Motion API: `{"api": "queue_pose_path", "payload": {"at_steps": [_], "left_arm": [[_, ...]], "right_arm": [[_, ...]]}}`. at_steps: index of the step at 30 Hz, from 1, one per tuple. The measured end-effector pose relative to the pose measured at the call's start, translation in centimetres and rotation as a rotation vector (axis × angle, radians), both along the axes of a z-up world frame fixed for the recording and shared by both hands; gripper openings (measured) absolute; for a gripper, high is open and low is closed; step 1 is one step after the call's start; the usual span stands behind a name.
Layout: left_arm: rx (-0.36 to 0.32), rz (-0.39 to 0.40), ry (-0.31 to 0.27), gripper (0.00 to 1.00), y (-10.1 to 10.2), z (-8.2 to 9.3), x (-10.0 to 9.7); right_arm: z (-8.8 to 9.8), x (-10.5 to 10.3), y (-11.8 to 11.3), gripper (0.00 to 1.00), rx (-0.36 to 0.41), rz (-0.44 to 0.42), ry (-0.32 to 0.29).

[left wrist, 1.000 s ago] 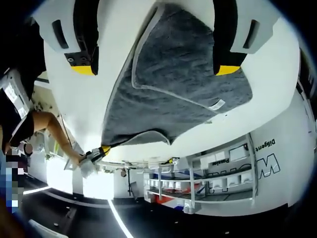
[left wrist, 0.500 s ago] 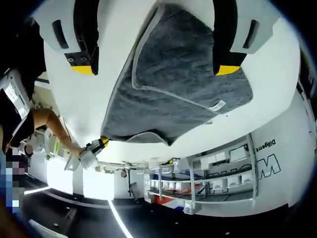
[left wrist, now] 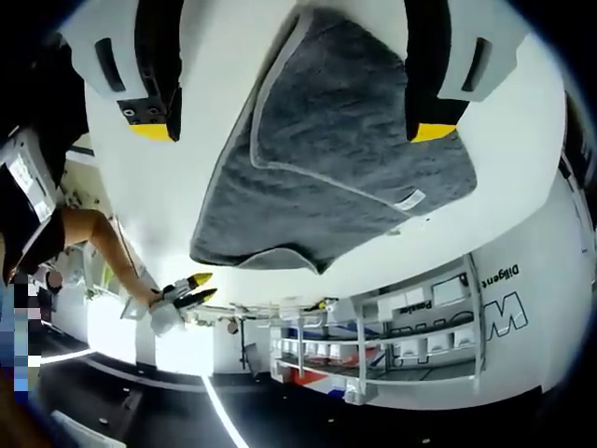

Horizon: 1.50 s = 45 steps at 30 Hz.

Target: Open the folded towel by lifting each exposed corner and separating the folded layers until the towel lies flat within the target outline without major curled edges

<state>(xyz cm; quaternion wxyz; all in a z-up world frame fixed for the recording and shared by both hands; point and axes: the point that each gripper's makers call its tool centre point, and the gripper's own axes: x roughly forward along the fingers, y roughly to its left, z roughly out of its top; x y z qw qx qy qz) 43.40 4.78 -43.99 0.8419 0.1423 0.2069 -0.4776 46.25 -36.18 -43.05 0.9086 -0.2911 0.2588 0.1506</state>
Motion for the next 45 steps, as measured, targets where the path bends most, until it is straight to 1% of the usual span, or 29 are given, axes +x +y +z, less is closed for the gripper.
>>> {"api": "queue_pose_path", "payload": {"at_steps": [1,2,3,6,7,10,12,13,15,19,20,22,24,28,29,30,31,32,34,35,36,37,38,40,43,45], "left_arm": [[-0.001,0.003,0.001,0.98,0.0,0.0,0.0],[-0.002,0.005,0.003,0.98,0.0,0.0,0.1],[-0.007,0.008,0.004,0.98,0.0,0.1,0.1],[-0.006,0.003,0.004,0.99,-0.1,0.1,0.0],[-0.006,0.006,0.004,0.99,-0.1,0.1,0.0],[0.002,0.013,0.004,0.99,0.0,0.0,0.2],[0.008,0.013,0.0,0.99,0.1,0.0,0.2],[0.008,0.014,-0.001,0.99,0.1,0.0,0.2],[0.003,0.016,-0.002,0.99,0.1,0.1,0.3],[0.009,0.009,-0.005,0.99,-0.1,0.0,0.0],[0.01,0.008,-0.007,0.99,-0.1,0.0,0.0],[0.011,0.007,-0.01,0.99,-0.1,0.1,-0.1],[0.008,0.009,-0.013,0.99,-0.1,0.2,-0.1],[0.011,0.007,-0.013,0.99,0.0,0.2,-0.1],[0.014,0.006,-0.016,0.99,0.0,0.2,-0.1],[0.016,0.006,-0.019,0.99,0.0,0.2,-0.1],[0.017,0.007,-0.021,0.99,0.0,0.2,-0.1],[0.018,0.008,-0.023,0.99,0.0,0.3,-0.1],[0.018,0.011,-0.026,0.99,0.1,0.3,-0.1],[0.018,0.012,-0.027,0.99,0.1,0.4,-0.1],[0.018,0.013,-0.027,0.99,0.1,0.4,-0.1],[0.018,0.012,-0.027,0.99,0.1,0.4,-0.1],[0.019,0.01,-0.028,0.99,0.1,0.4,-0.1],[0.02,0.007,-0.029,0.99,0.0,0.3,-0.2],[0.023,0.003,-0.031,0.99,0.0,0.4,-0.2],[0.021,0.004,-0.03,0.99,0.0,0.4,-0.2]], "right_arm": [[0.1,0.5,1.0,0.33,0.003,0.027,0.0],[0.1,0.7,1.3,0.33,0.002,0.037,-0.001],[0.2,1.4,3.0,0.33,0.003,0.076,-0.001],[0.2,3.1,5.6,0.33,0.008,0.129,0.006],[0.3,3.9,6.7,0.33,0.013,0.156,0.003],[0.0,5.2,9.5,0.32,0.011,0.22,0.013],[-0.3,5.9,10.7,0.29,0.008,0.237,0.021],[-0.6,6.5,11.6,0.29,-0.001,0.255,0.033],[-1.0,7.2,12.7,0.28,-0.017,0.269,0.042],[-2.3,8.9,14.9,0.27,-0.035,0.292,0.066],[-2.8,9.0,15.2,0.28,-0.041,0.297,0.069],[-3.2,10.0,15.3,0.27,-0.049,0.283,0.063],[-3.8,11.2,14.9,0.27,-0.059,0.245,0.069],[-5.0,12.3,14.9,0.28,-0.051,0.223,0.081],[-5.3,12.6,14.9,0.27,-0.068,0.225,0.073],[-5.6,12.8,14.5,0.25,-0.093,0.21,0.074],[-5.8,12.9,14.4,0.24,-0.098,0.204,0.078],[-5.8,13.0,14.5,0.22,-0.081,0.207,0.077],[-5.8,12.8,14.5,0.17,-0.053,0.204,0.097],[-5.7,12.9,14.3,0.14,-0.052,0.199,0.095],[-5.8,12.9,14.2,0.09,-0.058,0.198,0.094],[-5.8,12.9,14.0,0.06,-0.06,0.197,0.095],[-5.8,12.8,13.9,0.05,-0.05,0.193,0.101],[-5.8,12.4,13.8,0.0,-0.03,0.196,0.109],[-5.4,12.3,13.5,0.0,-0.032,0.195,0.096],[-4.7,12.3,13.1,0.0,-0.029,0.191,0.085]]}}
